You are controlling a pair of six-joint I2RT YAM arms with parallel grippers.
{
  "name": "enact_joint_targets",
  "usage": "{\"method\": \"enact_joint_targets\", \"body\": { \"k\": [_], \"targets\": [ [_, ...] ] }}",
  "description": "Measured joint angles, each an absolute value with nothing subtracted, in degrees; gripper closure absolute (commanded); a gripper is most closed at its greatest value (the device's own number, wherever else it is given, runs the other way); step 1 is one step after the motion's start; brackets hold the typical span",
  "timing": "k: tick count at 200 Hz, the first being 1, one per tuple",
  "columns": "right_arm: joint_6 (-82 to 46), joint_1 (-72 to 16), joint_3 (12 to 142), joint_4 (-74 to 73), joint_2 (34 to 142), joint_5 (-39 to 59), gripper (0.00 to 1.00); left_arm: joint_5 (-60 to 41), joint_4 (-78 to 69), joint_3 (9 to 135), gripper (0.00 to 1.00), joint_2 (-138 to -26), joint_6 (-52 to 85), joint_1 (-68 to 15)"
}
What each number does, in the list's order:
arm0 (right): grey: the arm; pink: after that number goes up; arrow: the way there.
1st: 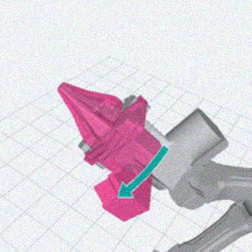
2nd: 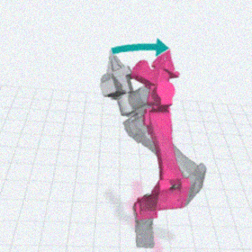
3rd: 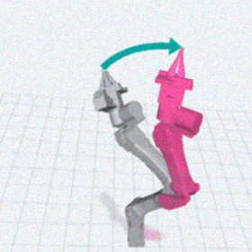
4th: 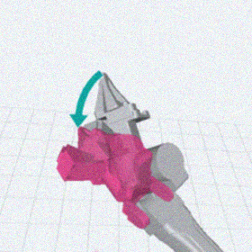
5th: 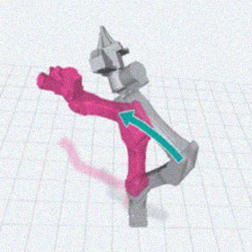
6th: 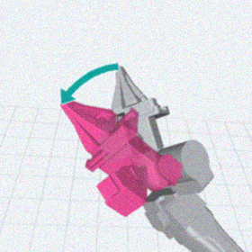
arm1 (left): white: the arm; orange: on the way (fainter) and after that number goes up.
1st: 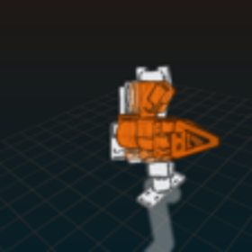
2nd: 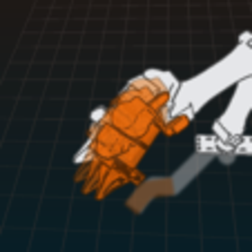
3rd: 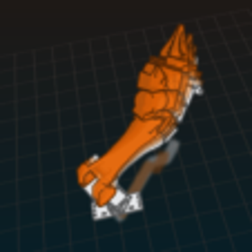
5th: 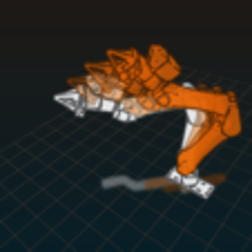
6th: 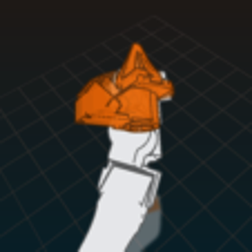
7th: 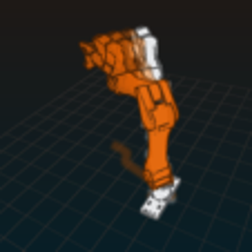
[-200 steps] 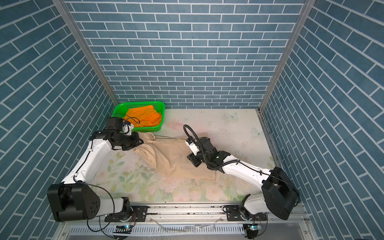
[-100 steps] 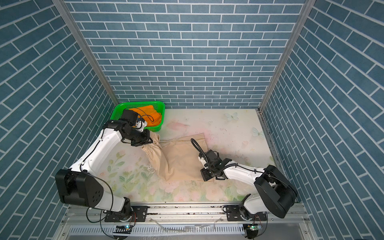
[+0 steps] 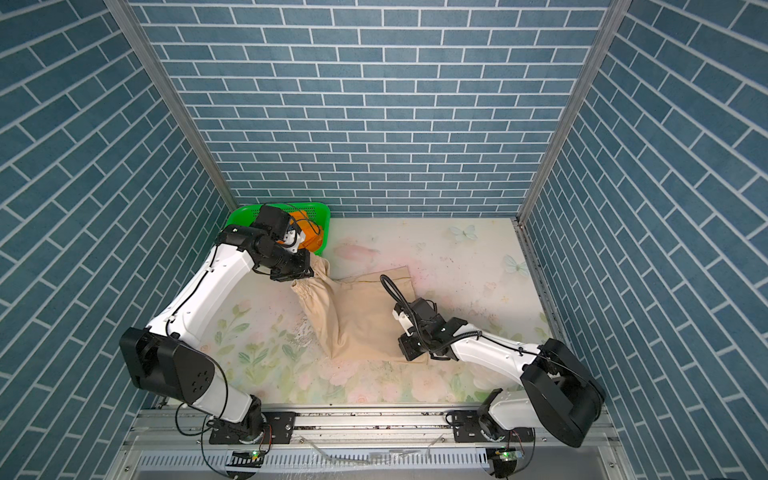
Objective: Fold and stack the shorts
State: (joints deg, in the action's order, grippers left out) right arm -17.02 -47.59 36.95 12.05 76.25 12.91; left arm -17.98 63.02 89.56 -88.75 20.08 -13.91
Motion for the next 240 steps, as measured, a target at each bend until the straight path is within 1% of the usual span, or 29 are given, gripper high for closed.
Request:
{"method": "enact_joint_targets", "body": {
  "k": [12, 22, 50, 78, 123, 139, 151, 154, 164, 174, 178, 196, 214, 222, 240],
  "targets": [
    [-16.5, -48.0, 39.1, 8.5, 78.1, 16.1, 0.94, -17.6, 63.1, 88.7, 1.00, -87.3, 19.7, -13.4],
    [-16.3, -48.6, 41.5, 5.6, 80.9, 18.5, 1.00, -17.3, 63.1, 88.2, 1.00, -86.1, 19.4, -13.1],
    [-13.9, -53.6, 52.1, 0.8, 94.0, 24.9, 1.00, -16.8, 63.1, 88.1, 1.00, -84.7, 18.2, -12.6],
    [-11.5, -58.1, 61.6, 0.2, 104.7, 29.9, 1.00, -16.7, 63.1, 88.1, 1.00, -84.7, 16.8, -11.0],
    [-7.7, -59.7, 74.4, 8.2, 119.1, 36.4, 1.00, -16.8, 63.1, 88.1, 1.00, -84.6, 15.1, -7.9],
    [-6.7, -59.7, 77.1, 10.9, 121.7, 37.5, 1.00, -16.8, 63.1, 88.1, 1.00, -84.6, 14.5, -7.4],
    [-6.2, -59.8, 77.2, 11.4, 121.4, 37.5, 1.00, -16.9, 63.1, 88.1, 1.00, -84.6, 14.3, -7.4],
    [-6.2, -59.8, 77.0, 11.2, 121.3, 37.5, 0.97, -16.9, 63.1, 88.1, 1.00, -84.6, 14.3, -7.4],
    [-6.4, -59.7, 75.8, 9.9, 120.1, 37.2, 0.93, -17.1, 63.1, 88.1, 1.00, -84.6, 14.1, -7.4],
    [-7.5, -59.3, 73.0, 7.4, 117.8, 36.7, 0.82, -17.3, 63.1, 88.1, 1.00, -84.6, 14.1, -7.4],
    [-8.2, -59.2, 71.7, 6.6, 116.4, 36.5, 0.80, -17.5, 63.1, 88.1, 1.00, -84.6, 14.1, -7.4],
    [-10.7, -57.5, 64.8, 1.5, 109.1, 35.9, 0.79, -17.7, 63.1, 88.1, 1.00, -84.6, 14.2, -7.9],
    [-13.5, -53.4, 57.5, -2.5, 99.8, 34.0, 0.79, -17.5, 63.1, 88.1, 1.00, -84.7, 14.6, -9.6],
    [-14.4, -51.5, 54.6, -3.1, 95.7, 32.7, 0.81, -17.4, 63.1, 88.1, 1.00, -84.8, 14.8, -10.9],
    [-15.5, -47.8, 47.7, -3.0, 88.2, 28.4, 0.88, -17.3, 62.7, 88.1, 1.00, -85.7, 15.7, -13.9]
  ]
}}
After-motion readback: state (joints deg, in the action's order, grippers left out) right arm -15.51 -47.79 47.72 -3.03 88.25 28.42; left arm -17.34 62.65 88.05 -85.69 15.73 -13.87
